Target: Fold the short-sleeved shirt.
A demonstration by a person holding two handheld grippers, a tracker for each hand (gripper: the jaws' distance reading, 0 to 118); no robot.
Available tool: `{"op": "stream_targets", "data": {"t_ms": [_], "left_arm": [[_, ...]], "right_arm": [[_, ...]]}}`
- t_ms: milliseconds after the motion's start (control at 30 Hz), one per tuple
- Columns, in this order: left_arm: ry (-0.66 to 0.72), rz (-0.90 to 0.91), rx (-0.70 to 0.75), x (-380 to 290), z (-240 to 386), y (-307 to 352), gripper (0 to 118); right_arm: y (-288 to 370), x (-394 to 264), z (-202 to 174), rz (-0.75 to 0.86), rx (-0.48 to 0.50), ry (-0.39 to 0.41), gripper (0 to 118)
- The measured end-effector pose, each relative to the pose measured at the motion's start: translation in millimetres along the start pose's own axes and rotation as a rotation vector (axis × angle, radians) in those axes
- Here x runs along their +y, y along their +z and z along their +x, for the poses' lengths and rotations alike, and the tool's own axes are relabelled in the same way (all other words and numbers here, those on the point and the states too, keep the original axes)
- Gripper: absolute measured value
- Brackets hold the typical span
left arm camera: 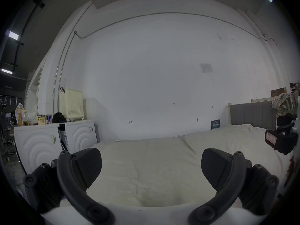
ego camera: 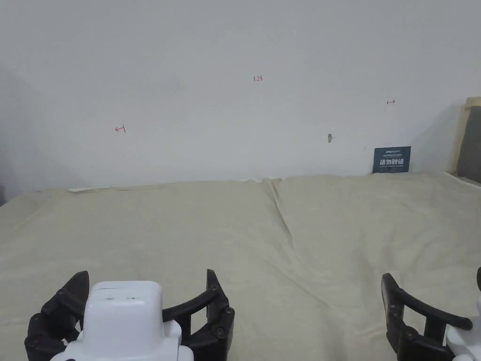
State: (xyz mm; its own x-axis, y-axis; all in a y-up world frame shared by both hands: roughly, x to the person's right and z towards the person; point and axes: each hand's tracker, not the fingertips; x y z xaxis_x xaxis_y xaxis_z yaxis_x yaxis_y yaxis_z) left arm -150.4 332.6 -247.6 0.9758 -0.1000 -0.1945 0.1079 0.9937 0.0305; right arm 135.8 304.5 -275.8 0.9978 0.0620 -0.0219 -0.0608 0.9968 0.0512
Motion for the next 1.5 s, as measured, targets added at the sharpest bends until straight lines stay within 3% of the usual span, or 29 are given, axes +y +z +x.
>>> {"op": "stream_targets", "data": {"t_ms": [100, 233, 333, 433, 567, 667, 767, 1100, 1500], "left_arm": [[0.018, -0.086, 0.003, -1, 0, -3, 118], [-0.091, -0.062, 0.202, -5, 17, -6, 118], [-0.116, -0.041, 0.135, -8, 17, -5, 118], [-0.039, -0.122, 0.037, -4, 12, -9, 118], [-0.008, -0.147, 0.092, -3, 9, -16, 118], [0.092, -0.2, 0.077, -1, 0, -23, 118], [0.168, -0.209, 0.173, -2, -6, -26, 118], [0.063, -0.17, 0.202, 2, 4, -20, 118], [0.088, -0.201, 0.152, 4, 0, -20, 118]], "right_arm": [[-1, 0, 1, -0.006, 0.008, -0.001, 101], [-3, 0, 0, -0.021, 0.014, 0.005, 101], [-4, 0, -2, -0.027, 0.014, 0.016, 101], [-5, 0, -5, -0.036, 0.019, 0.026, 101], [-7, -1, -10, -0.044, 0.028, 0.034, 101], [-7, -1, -13, -0.045, 0.039, 0.042, 101], [-8, -1, -14, -0.043, 0.045, 0.047, 101], [-11, -2, -14, -0.048, 0.044, 0.029, 101], [-10, -5, -14, -0.057, 0.049, 0.024, 101]]}}
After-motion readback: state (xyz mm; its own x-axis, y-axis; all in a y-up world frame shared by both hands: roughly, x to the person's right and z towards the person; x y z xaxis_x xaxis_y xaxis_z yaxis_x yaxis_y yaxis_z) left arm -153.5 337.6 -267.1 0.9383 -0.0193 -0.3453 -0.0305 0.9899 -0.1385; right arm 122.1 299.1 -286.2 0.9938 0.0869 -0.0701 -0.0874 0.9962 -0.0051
